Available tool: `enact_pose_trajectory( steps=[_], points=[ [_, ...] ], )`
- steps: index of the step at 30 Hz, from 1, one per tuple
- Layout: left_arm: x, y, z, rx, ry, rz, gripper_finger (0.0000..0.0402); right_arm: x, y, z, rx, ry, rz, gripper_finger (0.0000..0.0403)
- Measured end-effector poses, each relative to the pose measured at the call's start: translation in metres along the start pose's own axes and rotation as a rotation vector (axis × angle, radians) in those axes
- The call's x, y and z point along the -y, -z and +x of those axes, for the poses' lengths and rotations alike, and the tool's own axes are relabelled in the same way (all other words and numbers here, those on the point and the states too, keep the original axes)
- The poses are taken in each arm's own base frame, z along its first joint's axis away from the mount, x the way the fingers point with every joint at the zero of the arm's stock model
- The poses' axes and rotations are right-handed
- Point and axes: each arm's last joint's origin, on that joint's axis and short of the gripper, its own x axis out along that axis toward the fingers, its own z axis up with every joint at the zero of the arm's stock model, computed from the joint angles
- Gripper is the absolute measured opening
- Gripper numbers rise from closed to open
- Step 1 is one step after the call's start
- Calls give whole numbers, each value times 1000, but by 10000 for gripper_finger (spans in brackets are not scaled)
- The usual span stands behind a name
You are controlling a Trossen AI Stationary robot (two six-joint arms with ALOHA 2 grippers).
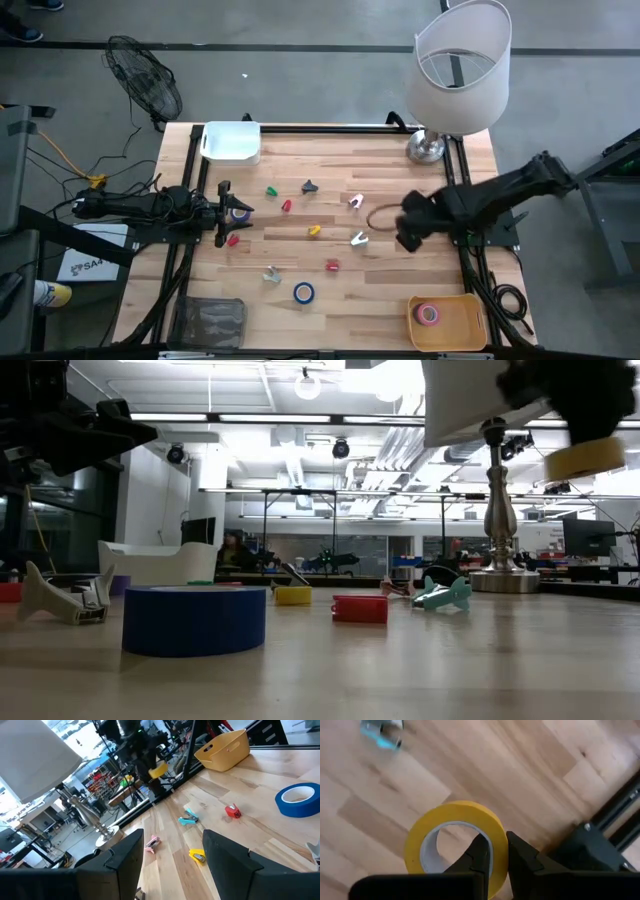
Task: Pick and place Stapler, Stapler remover, tape
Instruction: Put the yellow tape into the yellow bin
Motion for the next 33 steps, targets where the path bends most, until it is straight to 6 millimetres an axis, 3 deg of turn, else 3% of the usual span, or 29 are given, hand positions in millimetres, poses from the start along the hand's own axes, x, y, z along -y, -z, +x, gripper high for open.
enact_pose_trajectory(
  steps=[12,24,33],
  points=[
    [0,0,0,0,0,0,199,-23,91,11,-73,-101,-20,33],
    [0,0,0,0,0,0,199,-33,146,3,-117,-287,-85,33],
    [0,0,0,0,0,0,199,-34,186,15,-303,-171,-237,33]
  ],
)
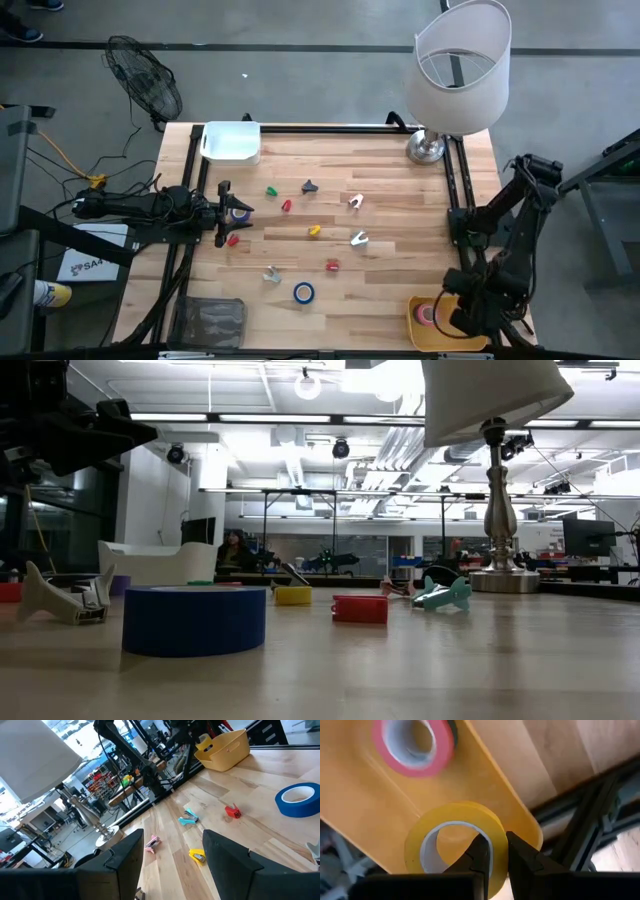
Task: Pick and place Stapler, Stapler remover, tape
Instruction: Put the yellow tape into the yellow bin, then put the pink staple remover into the black bin
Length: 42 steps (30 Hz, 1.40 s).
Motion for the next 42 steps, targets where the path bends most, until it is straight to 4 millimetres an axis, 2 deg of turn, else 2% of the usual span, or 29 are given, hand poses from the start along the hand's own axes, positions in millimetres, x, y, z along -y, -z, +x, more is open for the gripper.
enact_pose_trajectory(
  steps=[9,22,27,32,37,42],
  points=[
    [0,0,0,0,0,0,199,-10,6,17,-55,38,-40,71],
    [0,0,0,0,0,0,199,-9,5,17,-44,37,-48,166],
    [0,0,0,0,0,0,199,-6,3,8,-46,5,-89,194],
    [0,0,0,0,0,0,199,1,-8,-9,72,-54,-129,196],
    [0,0,0,0,0,0,199,7,-31,-25,231,-93,-193,197],
    [0,0,0,0,0,0,199,6,-59,-35,449,-69,-414,197]
  ],
)
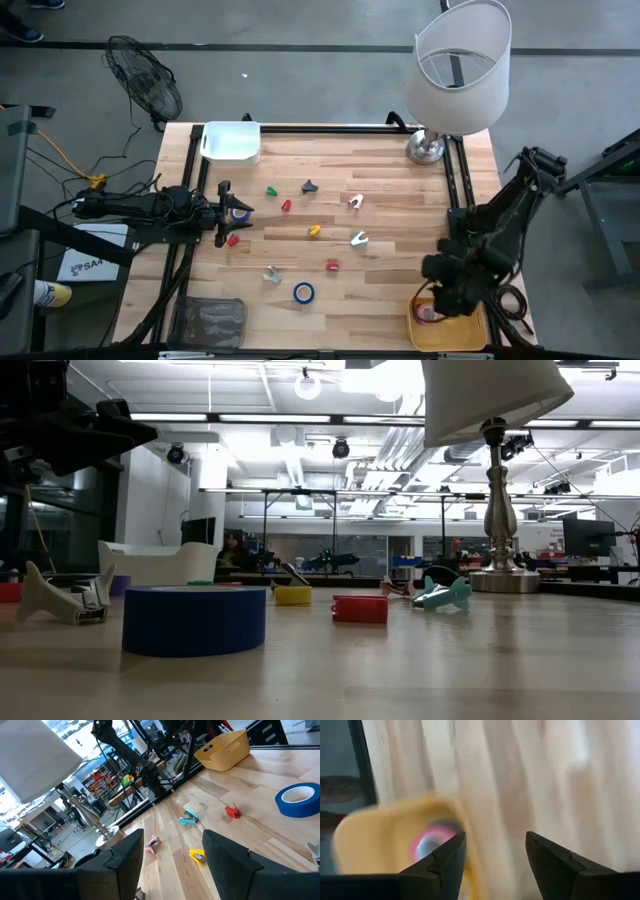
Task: Pick and place Stapler, Stapler remover, tape
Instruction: Put the pink staple remover into the black bin
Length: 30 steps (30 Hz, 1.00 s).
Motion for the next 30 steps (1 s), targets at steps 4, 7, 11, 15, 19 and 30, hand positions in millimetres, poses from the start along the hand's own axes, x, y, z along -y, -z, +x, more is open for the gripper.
enact_pose_trajectory(
  steps=[4,7,11,15,19,30],
  points=[
    [0,0,0,0,0,0,199,12,-26,4,155,103,-205,196],
    [0,0,0,0,0,0,199,26,-46,7,222,223,-353,195],
    [0,0,0,0,0,0,199,50,-75,12,231,333,-463,195],
    [0,0,0,0,0,0,199,80,-103,17,198,320,-461,195],
    [0,0,0,0,0,0,199,114,-126,18,191,299,-479,195],
    [0,0,0,0,0,0,199,184,-163,68,59,176,-688,195]
  ],
)
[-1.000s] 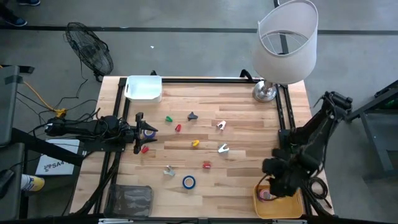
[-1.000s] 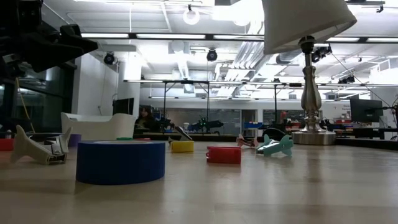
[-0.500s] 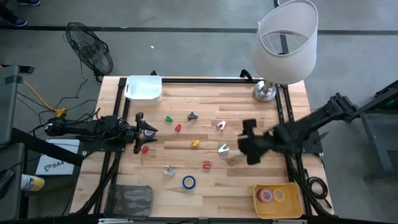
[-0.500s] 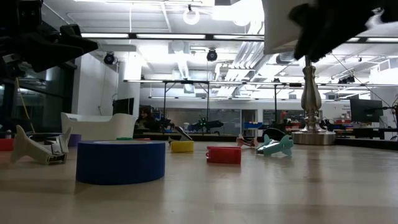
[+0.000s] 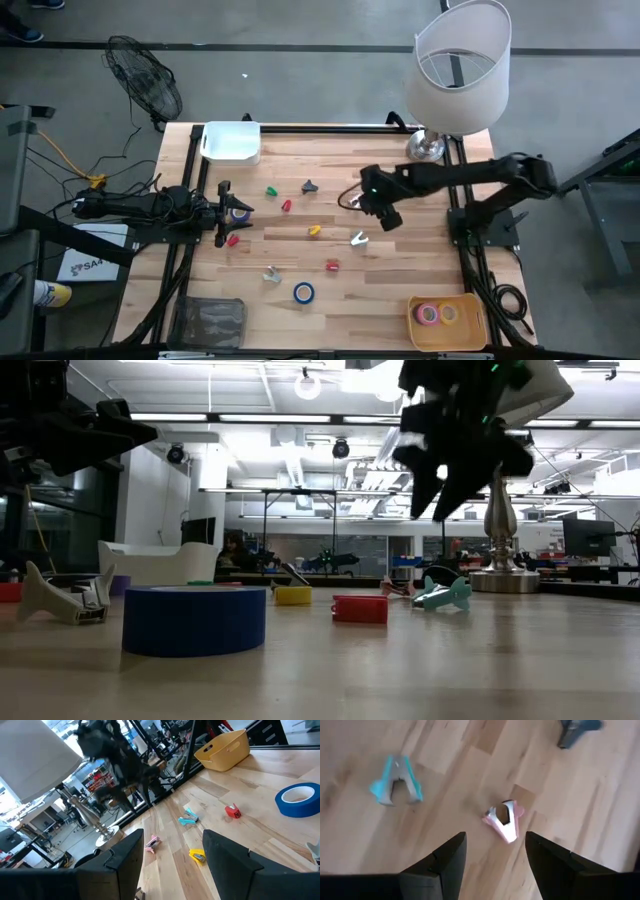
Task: Pick and place Stapler, Stapler remover, tape
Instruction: Put the pink staple remover into the black bin
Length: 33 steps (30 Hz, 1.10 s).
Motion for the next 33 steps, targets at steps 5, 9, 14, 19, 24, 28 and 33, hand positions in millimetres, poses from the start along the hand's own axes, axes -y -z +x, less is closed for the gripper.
enact_pose_trajectory(
  steps=[5,9,14,19,24,28,33],
  points=[
    [0,0,0,0,0,0,199,21,7,29,-23,15,-157,195],
    [0,0,0,0,0,0,199,29,15,49,-60,-30,-244,194],
    [0,0,0,0,0,0,199,35,22,66,-81,-52,-304,194],
    [0,0,0,0,0,0,199,41,26,78,-80,-48,-324,194],
    [0,0,0,0,0,0,199,40,29,87,-91,-79,-342,194],
    [0,0,0,0,0,0,199,40,28,87,-58,-102,-340,194],
    [0,0,0,0,0,0,199,41,29,88,-37,-117,-334,194]
  ],
)
